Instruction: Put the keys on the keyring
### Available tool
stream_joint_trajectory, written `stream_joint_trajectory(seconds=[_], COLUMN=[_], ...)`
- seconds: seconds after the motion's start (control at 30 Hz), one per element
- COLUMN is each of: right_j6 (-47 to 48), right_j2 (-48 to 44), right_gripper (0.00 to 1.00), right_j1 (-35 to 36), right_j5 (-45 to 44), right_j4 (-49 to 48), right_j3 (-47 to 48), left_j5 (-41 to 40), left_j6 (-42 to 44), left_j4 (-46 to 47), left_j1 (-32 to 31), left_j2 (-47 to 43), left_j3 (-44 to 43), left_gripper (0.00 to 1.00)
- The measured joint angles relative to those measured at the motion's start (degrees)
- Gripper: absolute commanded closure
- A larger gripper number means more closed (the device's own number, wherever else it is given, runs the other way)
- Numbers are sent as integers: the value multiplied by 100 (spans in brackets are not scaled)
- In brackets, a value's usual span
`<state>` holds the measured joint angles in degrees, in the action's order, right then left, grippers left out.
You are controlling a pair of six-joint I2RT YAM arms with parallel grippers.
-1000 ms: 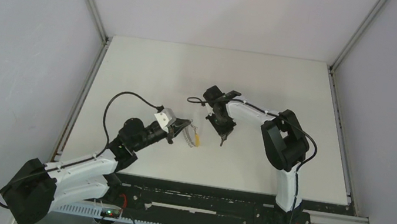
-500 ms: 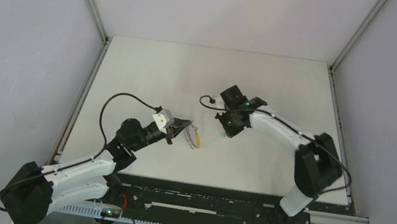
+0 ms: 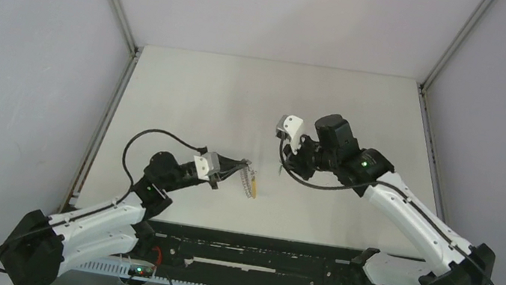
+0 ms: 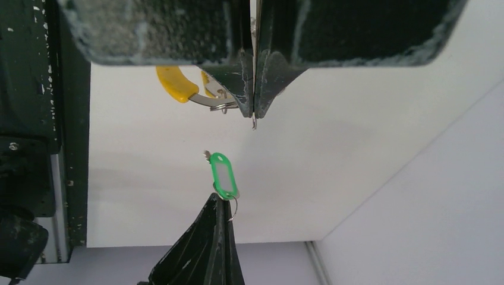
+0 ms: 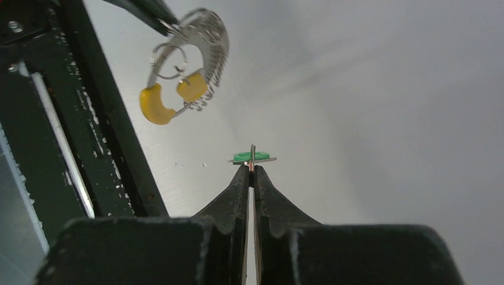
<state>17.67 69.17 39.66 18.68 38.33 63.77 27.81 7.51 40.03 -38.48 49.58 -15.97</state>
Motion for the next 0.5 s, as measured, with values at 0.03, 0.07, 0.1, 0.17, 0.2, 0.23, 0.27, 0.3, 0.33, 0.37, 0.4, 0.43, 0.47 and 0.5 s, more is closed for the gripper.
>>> stream_joint_trajectory(seconds=[0.03,0.07,0.1,0.17,0.2,0.23,0.27,0.3,0.33,0.37,0.4,0.43,0.47,0.5], right_j6=[85,151,225,358,413,472,538,581,616,695,708,752,802,835], right_j2=[-109,-195,-297,-459,-501,-520,-509,-476,-431,-306,-280,-175,-50,68], right_gripper=[100,100,100,100,100,100,100,100,100,100,100,100,100,100], right_j1=[66,125,208,389,468,577,686,772,850,942,1003,1080,1143,1189], right_j5=[98,170,247,361,409,448,483,501,509,520,522,516,501,485], right_j4=[0,-2,-2,-2,-2,4,11,26,61,138,138,192,256,286], right_j3=[-2,-2,-2,0,4,24,57,94,146,282,306,404,518,612], left_j5=[90,149,232,352,400,420,437,439,444,439,437,435,433,426], left_j6=[103,184,280,444,525,579,669,734,793,859,918,968,1021,1078], left_j4=[11,13,15,28,39,48,52,46,37,13,-22,-39,-63,-85], left_j1=[0,0,-2,-2,-11,-31,-59,-98,-131,-173,-210,-236,-264,-291], left_j2=[-28,-55,-85,-136,-155,-168,-186,-203,-214,-238,-271,-302,-350,-400], left_j3=[0,0,0,0,0,0,0,0,0,0,0,0,0,0], left_gripper=[100,100,100,100,100,100,100,100,100,100,100,100,100,100])
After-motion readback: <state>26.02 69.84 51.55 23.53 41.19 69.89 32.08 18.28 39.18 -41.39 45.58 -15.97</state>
